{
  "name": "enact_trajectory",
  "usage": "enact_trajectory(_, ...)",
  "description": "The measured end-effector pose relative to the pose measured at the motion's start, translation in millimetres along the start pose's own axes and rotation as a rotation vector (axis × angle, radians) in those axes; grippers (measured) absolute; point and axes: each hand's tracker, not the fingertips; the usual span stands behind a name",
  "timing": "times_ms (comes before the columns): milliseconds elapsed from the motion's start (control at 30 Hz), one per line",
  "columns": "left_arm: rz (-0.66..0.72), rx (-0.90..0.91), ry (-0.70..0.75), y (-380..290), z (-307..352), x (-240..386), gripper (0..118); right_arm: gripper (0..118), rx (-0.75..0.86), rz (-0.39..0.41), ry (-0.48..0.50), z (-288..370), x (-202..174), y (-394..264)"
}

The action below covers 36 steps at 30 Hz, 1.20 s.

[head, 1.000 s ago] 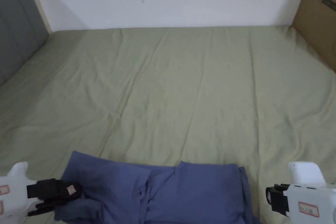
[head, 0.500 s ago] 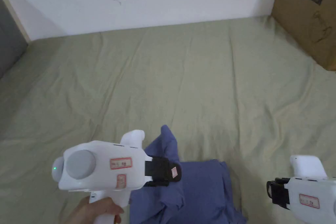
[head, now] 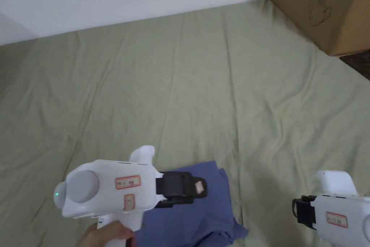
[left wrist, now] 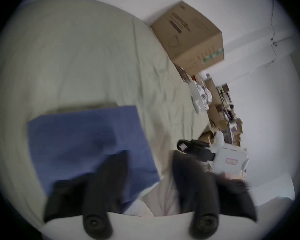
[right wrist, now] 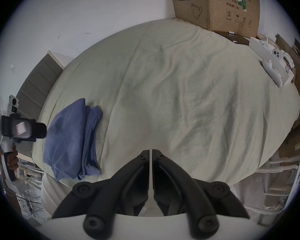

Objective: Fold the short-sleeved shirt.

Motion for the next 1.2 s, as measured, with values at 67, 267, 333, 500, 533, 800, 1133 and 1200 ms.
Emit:
enact_trajectory(67,-0.018,0.019,0.127,-2.6,3.1,-8.0,5,3,0.0,-0.003,0.008,-1.9,-3.6,0.3)
enact_trajectory(267,0.017,-0.092,0.139,-23.5,-42.0,-16.5,2,3,0.001,0.014,0.027,-4.0,-14.3,2.3)
enact_trajectory(333,-0.034,-0.153,0.128,-34.9,-65.2,-3.6,2,3,0.0,0.02,0.028,-3.5,-14.8,2.6)
enact_trajectory(500,-0.141,-0.228,0.155,-50.4,-106.4,30.3,1,3,0.003,0.021,0.02,-0.3,-10.1,3.3)
enact_trajectory(533,-0.144,-0.226,0.151,-50.4,-108.2,35.0,1,3,0.005,0.019,0.015,0.4,-7.8,3.5)
enact_trajectory(800,-0.185,-0.265,0.022,-57.6,-116.0,60.7,0,3,0.003,0.018,-0.005,2.9,-7.3,3.7)
enact_trajectory(1133,0.012,0.017,-0.098,-45.3,4.1,-13.4,0,3,0.033,0.174,0.019,17.6,-63.3,21.4)
enact_trajectory(1200,0.049,0.074,-0.062,-48.4,35.0,-41.1,0,3,0.033,0.236,0.047,17.1,-87.5,25.8)
